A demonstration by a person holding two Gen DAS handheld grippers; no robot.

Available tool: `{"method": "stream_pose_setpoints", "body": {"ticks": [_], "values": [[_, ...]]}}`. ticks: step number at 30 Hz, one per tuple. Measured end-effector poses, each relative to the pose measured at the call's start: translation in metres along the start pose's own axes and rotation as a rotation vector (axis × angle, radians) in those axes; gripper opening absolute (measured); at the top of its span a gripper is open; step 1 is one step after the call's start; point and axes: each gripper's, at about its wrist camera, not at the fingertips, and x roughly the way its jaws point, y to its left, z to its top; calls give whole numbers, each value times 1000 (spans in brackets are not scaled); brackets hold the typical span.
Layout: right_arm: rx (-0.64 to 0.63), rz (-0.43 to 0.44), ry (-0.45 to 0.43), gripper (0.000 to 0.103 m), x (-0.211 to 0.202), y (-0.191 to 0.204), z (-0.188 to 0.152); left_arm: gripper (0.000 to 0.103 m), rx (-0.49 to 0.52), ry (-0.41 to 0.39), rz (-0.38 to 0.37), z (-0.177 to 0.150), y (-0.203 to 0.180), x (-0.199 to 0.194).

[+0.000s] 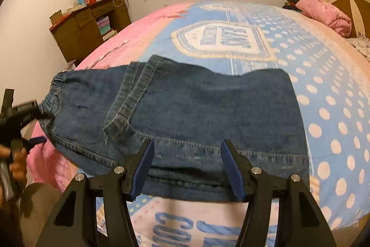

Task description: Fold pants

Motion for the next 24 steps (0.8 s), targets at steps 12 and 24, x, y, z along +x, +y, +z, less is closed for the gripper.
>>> {"method": "stream_pose_setpoints", "body": {"ticks": [12,24], "values": [[-27,10,19,61,1,6,-9,100,-137,-90,-180,-5,12,-1],[-28,24,25,61,0,7,-11,68,-27,-101,-67,15,-12,10]]}}
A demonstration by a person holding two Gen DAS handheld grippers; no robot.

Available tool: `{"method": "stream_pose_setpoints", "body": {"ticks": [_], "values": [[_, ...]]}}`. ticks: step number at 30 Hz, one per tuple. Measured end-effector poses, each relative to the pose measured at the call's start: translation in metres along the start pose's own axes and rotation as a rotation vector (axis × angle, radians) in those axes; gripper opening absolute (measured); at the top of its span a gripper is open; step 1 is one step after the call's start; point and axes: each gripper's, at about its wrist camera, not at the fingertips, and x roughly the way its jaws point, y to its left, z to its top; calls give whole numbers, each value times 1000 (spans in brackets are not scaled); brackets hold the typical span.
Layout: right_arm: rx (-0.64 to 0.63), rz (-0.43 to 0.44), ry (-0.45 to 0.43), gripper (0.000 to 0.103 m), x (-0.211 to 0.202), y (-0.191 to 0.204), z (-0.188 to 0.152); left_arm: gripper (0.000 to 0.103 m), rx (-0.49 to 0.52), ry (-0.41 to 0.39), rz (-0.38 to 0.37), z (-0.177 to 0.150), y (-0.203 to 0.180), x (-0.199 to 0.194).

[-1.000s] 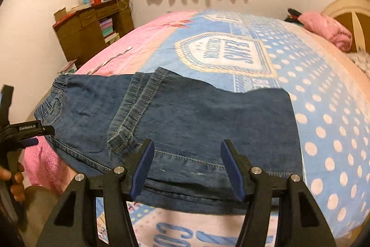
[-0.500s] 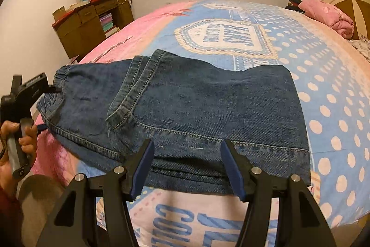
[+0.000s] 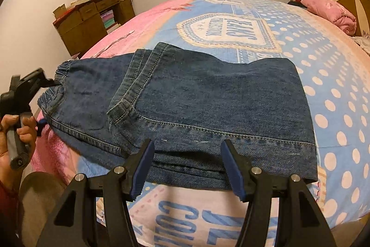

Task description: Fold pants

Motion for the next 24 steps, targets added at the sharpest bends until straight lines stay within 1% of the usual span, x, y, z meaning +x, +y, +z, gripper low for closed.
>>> {"method": "stream_pose_setpoints", "body": {"ticks": [1,2,3,5,6,8,10,13,14,15,16,17,18,19,20,21,22,23,24], "values": [[0,0,0,61,0,0,0,59,2,-5,8,0,2,2],[0,2,1,61,0,0,0,52,-11,-5,-1,0,8,1],[1,3,2,61,0,0,0,50,-37,-5,-25,0,15,-2],[0,0,-1,61,-1,-1,0,28,-89,-7,-92,-1,30,-11],[-2,-7,-5,61,-2,-1,0,27,-97,-6,-126,-1,34,-14],[-1,-23,-10,61,-2,-4,0,24,-79,-21,-156,-3,35,-20],[11,-36,-3,61,0,-9,-1,23,-56,-29,-163,-6,35,-24],[33,-48,2,61,0,-16,-3,24,-55,-31,-171,-10,44,-28],[35,-52,2,61,-1,-17,-3,25,-66,-16,-154,-10,44,-22],[34,-56,2,61,-1,-18,-4,25,-98,19,-144,-6,49,-12],[34,-57,2,61,-1,-19,-4,28,-127,33,-156,-2,50,-5],[35,-56,3,61,-1,-20,-4,33,-166,45,-170,1,54,-2],[37,-55,4,61,-1,-20,-5,37,-191,55,-185,3,56,1],[39,-54,2,61,-1,-21,-5,43,-203,61,-193,4,55,1],[41,-55,0,61,-1,-21,-4,45,-210,63,-198,5,54,1],[45,-59,-4,61,-1,-23,-4,45,-199,61,-192,4,50,-1],[51,-60,-7,61,-1,-25,-3,40,-145,50,-166,6,37,-2],[62,-65,-9,61,-1,-28,-3,29,-69,34,-129,4,28,-5],[77,-73,-12,61,-2,-33,-2,27,46,4,-85,0,14,-11]]}}
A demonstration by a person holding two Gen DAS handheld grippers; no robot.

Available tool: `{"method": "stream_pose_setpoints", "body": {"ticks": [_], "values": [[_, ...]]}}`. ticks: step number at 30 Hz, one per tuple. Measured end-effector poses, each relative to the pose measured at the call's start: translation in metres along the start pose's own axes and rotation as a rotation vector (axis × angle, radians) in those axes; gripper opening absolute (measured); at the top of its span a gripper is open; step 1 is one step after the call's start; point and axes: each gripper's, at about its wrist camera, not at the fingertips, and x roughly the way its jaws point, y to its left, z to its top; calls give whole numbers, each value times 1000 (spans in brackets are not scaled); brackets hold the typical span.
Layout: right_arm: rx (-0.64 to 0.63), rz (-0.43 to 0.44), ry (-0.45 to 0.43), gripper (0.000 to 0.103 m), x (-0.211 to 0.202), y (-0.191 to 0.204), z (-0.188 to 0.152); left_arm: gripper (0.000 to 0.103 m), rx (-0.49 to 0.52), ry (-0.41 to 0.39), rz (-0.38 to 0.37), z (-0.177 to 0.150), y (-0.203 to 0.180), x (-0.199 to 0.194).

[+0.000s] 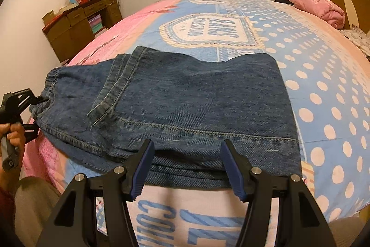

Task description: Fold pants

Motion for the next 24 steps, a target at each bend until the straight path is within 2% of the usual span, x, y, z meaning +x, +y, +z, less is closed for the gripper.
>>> {"method": "stream_pose_setpoints", "body": {"ticks": [2,6,8,13,19,24], "values": [[25,-18,-4,61,0,-10,2,24,60,-28,2,-5,-9,-7],[43,-53,15,61,10,-29,1,21,-2,-20,-40,-3,-1,-11],[39,-64,53,61,22,-34,-4,19,31,-37,-42,-6,-7,-20],[48,-57,77,61,31,-39,-10,19,228,-103,-50,-3,-54,-40],[134,5,70,61,22,-54,-3,18,414,-136,-81,-9,-122,-52],[178,12,42,61,10,-69,4,18,673,-147,-120,-50,-180,-69]]}}
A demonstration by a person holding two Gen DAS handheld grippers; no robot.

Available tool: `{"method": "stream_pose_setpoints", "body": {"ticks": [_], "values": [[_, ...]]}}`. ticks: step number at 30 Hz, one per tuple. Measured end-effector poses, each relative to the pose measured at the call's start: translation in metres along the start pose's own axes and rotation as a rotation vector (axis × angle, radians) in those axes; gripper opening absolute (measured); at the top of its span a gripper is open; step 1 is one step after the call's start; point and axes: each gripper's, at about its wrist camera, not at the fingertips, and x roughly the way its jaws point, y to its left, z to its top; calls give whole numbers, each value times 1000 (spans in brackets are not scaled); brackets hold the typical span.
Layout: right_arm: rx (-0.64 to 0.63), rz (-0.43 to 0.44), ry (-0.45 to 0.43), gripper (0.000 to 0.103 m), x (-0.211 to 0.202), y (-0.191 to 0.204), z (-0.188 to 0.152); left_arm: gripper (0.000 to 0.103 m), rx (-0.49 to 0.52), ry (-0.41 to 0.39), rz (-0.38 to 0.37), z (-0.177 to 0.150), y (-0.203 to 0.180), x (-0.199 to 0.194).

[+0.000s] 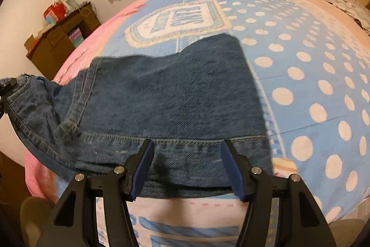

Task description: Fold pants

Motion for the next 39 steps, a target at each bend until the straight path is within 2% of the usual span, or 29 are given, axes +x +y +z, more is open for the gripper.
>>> {"method": "stream_pose_setpoints", "body": {"ticks": [3,6,8,10,12,13,15,18,22,25,28,39], "values": [[36,7,-18,61,-8,-13,5,18,196,17,-71,-11,-62,0],[68,17,-10,61,-7,-25,6,18,325,46,-143,-36,-115,1],[109,26,-2,61,-6,-36,4,18,432,72,-213,-66,-157,6],[160,44,6,61,-5,-46,3,18,554,102,-245,-98,-192,16],[199,47,11,61,-6,-57,1,18,651,191,-223,-134,-217,38],[216,36,21,61,-6,-62,0,18,673,276,-195,-152,-223,54],[258,46,60,61,-2,-71,-5,18,674,356,-148,-174,-223,69],[318,88,90,61,2,-85,-14,20,676,315,-123,-178,-218,56],[336,85,82,61,1,-90,-11,21,642,316,-134,-167,-209,48],[355,92,79,61,-1,-92,-12,21,660,312,-122,-167,-210,46],[347,87,69,61,-5,-91,-13,21,646,314,-110,-175,-212,54],[286,74,-5,61,-45,-97,-3,21,620,295,-99,-175,-226,62]]}}
